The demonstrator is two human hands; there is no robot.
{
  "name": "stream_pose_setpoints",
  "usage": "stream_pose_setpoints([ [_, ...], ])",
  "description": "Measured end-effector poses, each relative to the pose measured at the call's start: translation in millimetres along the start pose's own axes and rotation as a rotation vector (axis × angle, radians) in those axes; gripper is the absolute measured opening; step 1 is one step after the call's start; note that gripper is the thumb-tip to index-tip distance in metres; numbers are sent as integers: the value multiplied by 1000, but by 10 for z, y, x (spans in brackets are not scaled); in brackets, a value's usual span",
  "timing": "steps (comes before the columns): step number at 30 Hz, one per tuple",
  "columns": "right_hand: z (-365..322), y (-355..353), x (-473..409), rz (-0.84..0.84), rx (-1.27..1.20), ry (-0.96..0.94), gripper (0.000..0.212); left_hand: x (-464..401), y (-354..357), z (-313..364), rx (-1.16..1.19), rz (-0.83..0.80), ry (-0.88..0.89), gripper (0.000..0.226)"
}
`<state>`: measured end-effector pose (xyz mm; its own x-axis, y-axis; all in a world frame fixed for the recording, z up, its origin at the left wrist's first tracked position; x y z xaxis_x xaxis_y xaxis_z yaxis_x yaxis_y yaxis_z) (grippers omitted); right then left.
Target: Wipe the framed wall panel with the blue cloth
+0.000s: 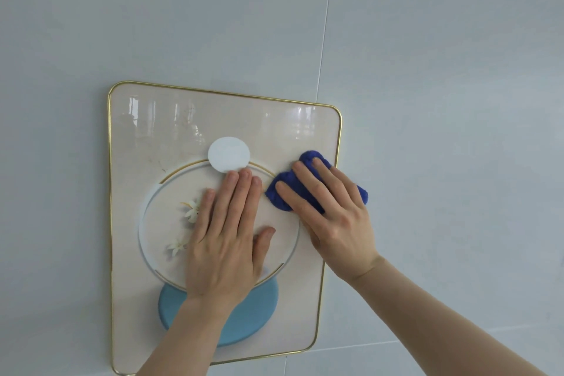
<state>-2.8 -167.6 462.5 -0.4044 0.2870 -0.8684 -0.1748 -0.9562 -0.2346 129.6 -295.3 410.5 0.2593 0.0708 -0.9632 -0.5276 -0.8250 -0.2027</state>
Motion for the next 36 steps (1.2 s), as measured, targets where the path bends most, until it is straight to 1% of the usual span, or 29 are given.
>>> stream_pose_setpoints([
  [3, 32, -100, 224, -100, 46, -22, 41, 1, 7, 3, 2, -6, 1, 70],
  [7, 42, -210, 455, -185, 91, -14, 44, 12, 10, 13, 16, -5, -9, 70],
  [9, 1, -234, 460, -213, 114, -7, 52, 16, 4, 8, 24, -22, -8, 71],
  [11, -51, -268, 423, -239, 124, 0, 66, 12, -9, 4, 29, -43, -7, 71],
  [15, -134, -382, 367, -380, 128, 58, 78, 0, -93, -30, 79, -93, 0, 76],
  [16, -160, -425, 367, -400, 139, 72, 76, -4, -126, -38, 96, -109, 7, 77],
  [18, -226, -511, 371, -464, 177, 148, 52, -12, -202, -59, 133, -139, 16, 78],
  [20, -294, -568, 339, -564, 155, 317, 57, -32, -283, -96, 178, -172, 26, 79],
  [21, -331, -590, 309, -620, 110, 447, 52, -49, -319, -121, 208, -189, 36, 79],
  [22, -366, -622, 268, -639, 59, 547, 39, -64, -358, -151, 242, -206, 45, 79],
  [23, -382, -659, 225, -628, 7, 630, 29, -73, -399, -188, 280, -221, 50, 78],
  [24, -389, -699, 159, -590, -74, 727, 28, -73, -443, -236, 321, -225, 54, 77],
  [26, -429, -769, 6, -457, -189, 885, 29, -55, -541, -374, 394, -197, 52, 73],
  [28, -489, -832, -207, -276, -288, 976, 29, -40, -641, -568, 433, -129, 27, 68],
  [30, -557, -815, -445, -163, -431, 1026, 28, -50, -701, -811, 441, -72, -47, 67],
  [31, -603, -774, -567, -121, -505, 1033, 27, -68, -714, -940, 439, -58, -97, 70],
  [33, -723, -665, -826, -42, -601, 975, 26, -124, -695, -1187, 428, -54, -186, 78],
  [36, -900, -447, -1185, 80, -591, 807, 28, -180, -582, -1451, 390, -80, -217, 95],
])
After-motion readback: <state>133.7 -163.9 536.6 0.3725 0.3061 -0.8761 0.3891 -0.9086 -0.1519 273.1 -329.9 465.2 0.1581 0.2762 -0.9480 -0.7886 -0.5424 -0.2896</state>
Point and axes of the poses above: each hand's wrist, its own x-axis away from the middle knuckle, its own y-axis out of the palm, z = x × y, the point moved 2 cm from there along -x, towards the middle knuckle, and after that the axes turned 14 degrees about -x, right-handed, at the moved point
